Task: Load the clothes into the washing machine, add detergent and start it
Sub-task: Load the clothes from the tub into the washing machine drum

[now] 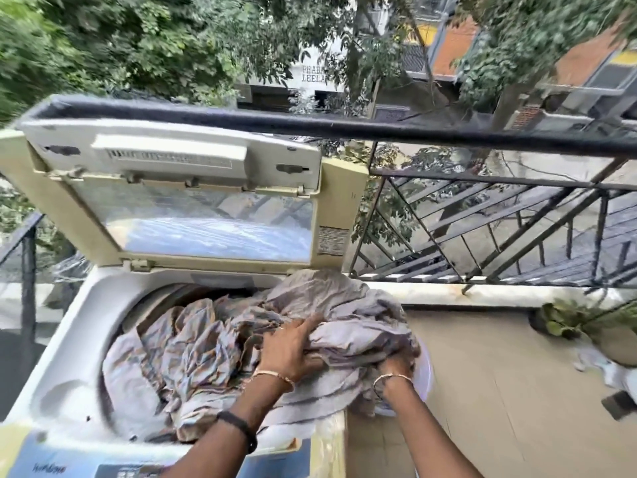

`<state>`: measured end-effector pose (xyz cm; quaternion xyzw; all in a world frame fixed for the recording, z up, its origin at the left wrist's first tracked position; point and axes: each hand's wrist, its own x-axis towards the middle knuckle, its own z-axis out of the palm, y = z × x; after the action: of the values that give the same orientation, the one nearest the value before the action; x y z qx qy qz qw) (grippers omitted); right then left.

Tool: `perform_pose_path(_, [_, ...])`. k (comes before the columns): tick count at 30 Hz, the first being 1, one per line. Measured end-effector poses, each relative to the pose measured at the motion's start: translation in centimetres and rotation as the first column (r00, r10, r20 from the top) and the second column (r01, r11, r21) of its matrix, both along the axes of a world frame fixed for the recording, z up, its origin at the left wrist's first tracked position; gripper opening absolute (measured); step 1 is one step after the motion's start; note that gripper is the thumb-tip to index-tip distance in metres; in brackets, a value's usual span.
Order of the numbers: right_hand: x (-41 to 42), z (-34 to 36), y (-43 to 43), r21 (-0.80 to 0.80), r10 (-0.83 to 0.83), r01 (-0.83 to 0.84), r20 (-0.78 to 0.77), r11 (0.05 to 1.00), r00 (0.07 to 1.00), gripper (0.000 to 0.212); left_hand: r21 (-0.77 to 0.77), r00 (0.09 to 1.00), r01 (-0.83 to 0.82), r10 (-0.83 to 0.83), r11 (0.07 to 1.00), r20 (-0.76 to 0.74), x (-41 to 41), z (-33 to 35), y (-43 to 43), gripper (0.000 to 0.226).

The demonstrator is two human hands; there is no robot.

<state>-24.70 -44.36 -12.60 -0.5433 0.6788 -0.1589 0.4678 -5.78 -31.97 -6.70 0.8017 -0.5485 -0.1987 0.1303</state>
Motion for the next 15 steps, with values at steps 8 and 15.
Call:
perform_pose_path(8, [6.6,13.6,2.0,-0.123,-0.037,0.126,0.554,0.984,0.832,0.028,-0.378,0.852,-0.438,0.241,0.816,-0.465,3.5,4.1,4.2,0.057])
perform_pose_path(15, [16.7,16.9,12.0,-0.19,0.36,-0.312,0.626,0.931,0.692,0.03,-0.501,0.776,-0.606,0.319,0.619,-0.544,10.6,9.0,13.2,0.051])
